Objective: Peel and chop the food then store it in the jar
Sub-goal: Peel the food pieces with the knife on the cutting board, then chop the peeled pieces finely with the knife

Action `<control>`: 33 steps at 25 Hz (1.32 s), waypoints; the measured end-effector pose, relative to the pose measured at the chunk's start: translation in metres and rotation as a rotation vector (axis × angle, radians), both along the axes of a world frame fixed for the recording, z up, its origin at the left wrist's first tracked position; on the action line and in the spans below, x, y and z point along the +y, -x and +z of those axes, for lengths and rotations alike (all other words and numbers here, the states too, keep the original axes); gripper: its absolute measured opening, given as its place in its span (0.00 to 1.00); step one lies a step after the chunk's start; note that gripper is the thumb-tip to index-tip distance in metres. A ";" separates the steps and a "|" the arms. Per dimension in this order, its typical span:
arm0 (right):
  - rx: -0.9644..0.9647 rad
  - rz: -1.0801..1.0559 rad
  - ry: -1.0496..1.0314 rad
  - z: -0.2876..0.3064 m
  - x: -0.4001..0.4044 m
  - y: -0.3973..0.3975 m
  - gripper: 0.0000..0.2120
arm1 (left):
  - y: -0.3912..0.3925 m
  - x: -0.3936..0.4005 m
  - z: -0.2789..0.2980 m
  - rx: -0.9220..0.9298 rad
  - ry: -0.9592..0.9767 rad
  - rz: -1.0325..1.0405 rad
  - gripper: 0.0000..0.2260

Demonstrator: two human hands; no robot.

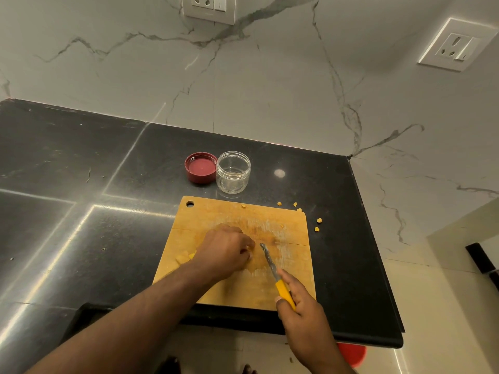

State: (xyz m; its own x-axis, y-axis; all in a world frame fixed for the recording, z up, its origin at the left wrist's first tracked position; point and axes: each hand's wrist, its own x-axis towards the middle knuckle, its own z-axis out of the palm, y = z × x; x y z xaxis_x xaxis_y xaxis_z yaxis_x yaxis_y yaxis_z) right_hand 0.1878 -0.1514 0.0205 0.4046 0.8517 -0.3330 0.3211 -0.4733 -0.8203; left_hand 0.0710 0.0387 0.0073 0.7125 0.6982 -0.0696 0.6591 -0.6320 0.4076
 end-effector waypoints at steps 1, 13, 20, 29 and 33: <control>0.004 -0.010 0.003 -0.001 -0.001 -0.002 0.25 | -0.001 -0.001 -0.001 0.013 -0.026 -0.015 0.13; 0.037 -0.002 0.010 -0.003 -0.003 -0.007 0.24 | 0.071 0.050 0.029 0.147 0.307 0.269 0.04; -0.150 0.076 -0.021 -0.003 0.022 -0.022 0.24 | 0.085 0.039 0.018 0.012 0.290 0.358 0.08; -0.847 0.180 0.178 -0.004 0.018 -0.081 0.22 | 0.035 0.031 0.015 0.026 0.116 0.230 0.18; -0.843 0.118 0.115 0.000 0.023 -0.083 0.22 | 0.009 0.035 0.012 0.092 0.092 0.159 0.23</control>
